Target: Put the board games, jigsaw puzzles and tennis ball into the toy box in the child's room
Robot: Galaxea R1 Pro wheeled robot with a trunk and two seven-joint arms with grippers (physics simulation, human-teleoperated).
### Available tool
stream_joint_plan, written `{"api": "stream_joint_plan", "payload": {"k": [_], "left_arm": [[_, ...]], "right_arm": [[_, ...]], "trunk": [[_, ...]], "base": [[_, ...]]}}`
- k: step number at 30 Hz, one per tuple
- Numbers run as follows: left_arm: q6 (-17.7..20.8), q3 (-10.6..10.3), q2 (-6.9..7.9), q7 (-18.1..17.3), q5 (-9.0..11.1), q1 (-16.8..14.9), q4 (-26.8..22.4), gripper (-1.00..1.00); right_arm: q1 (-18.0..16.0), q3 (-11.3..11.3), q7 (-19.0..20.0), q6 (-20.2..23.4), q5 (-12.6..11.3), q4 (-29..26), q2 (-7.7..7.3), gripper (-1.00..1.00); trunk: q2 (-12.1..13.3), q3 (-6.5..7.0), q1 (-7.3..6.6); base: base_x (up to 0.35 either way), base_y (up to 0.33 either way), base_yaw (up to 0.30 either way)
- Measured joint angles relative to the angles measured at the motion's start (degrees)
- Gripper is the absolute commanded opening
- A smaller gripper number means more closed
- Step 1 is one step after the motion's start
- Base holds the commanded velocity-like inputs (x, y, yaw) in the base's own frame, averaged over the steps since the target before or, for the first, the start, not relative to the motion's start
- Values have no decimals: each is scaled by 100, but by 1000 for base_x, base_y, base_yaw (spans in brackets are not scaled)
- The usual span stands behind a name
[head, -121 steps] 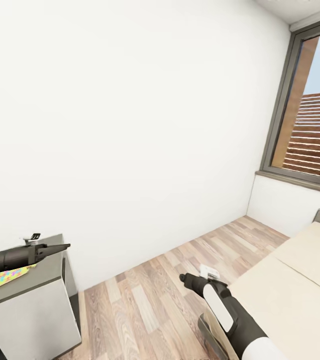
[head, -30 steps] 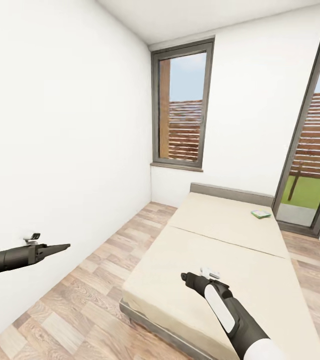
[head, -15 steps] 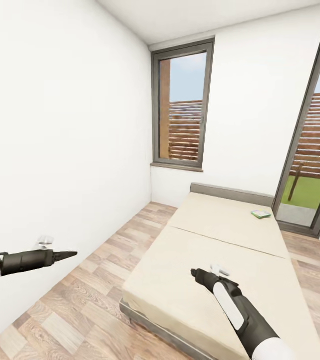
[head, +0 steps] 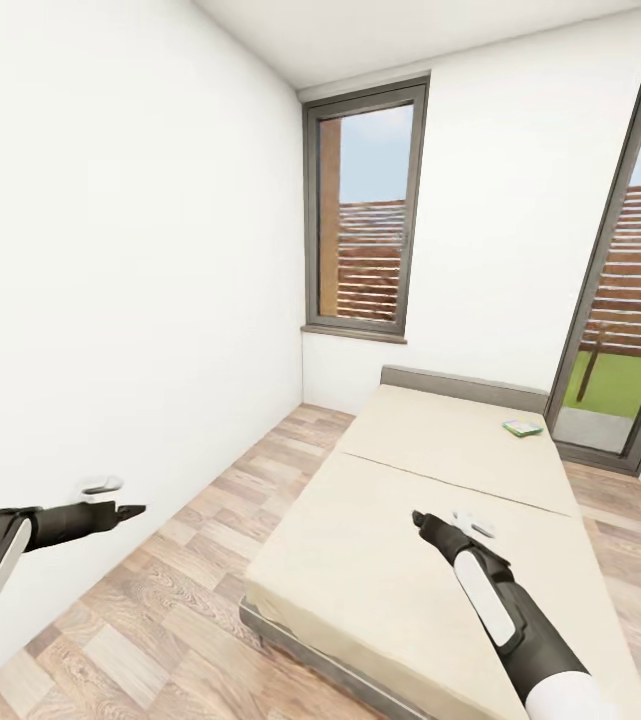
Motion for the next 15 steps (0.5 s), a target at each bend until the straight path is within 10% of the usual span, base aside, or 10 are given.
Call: {"api": "stream_joint_plan", "payload": {"k": [15], "left_arm": [[-60, -38, -500, 716, -29, -22, -59, 100]], "right_arm": [[161, -64, 7, -248, -2, -239, -124, 100]], "trunk": [[0, 0, 0]], "base": [[0, 0, 0]]}}
